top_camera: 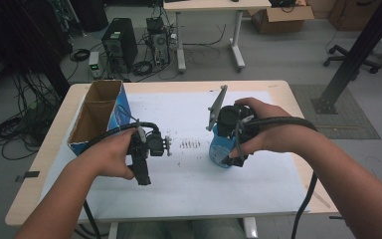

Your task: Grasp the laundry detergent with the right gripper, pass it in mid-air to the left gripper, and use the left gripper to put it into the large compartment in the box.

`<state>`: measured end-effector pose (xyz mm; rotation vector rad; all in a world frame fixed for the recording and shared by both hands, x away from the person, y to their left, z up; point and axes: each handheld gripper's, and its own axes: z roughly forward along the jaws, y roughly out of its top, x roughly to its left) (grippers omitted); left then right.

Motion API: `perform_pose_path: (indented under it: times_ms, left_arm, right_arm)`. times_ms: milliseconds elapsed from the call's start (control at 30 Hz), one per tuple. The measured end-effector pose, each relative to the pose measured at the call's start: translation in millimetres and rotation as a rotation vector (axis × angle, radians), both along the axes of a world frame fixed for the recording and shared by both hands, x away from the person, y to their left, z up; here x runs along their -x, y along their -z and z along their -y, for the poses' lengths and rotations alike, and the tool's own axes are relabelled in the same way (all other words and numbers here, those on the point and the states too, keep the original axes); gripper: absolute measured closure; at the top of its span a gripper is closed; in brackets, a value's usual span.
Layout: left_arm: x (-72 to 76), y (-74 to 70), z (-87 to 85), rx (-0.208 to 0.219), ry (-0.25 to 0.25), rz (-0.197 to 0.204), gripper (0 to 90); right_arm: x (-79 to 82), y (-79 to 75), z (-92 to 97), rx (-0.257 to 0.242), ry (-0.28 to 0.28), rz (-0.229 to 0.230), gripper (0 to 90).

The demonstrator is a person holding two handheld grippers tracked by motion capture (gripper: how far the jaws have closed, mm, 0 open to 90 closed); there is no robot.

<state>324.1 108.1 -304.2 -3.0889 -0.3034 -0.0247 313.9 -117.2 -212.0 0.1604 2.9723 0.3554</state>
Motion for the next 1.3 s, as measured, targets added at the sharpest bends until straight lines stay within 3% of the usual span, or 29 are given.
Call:
perform_pose_path:
  times_ms: [567,1300]
  left_arm:
    - [-2.0,0.5,2.8,0.0,0.003,-0.002,0.2]
    - [7.4,-5.7,5.8,0.007,0.029,0.017,0.2]
  right_arm:
    - [-0.4,6.2,7.7,-0.023,0.007,-0.003,4.0]
    - [9.5,18.1,38.2,-0.047,0.082,-0.012,4.0]
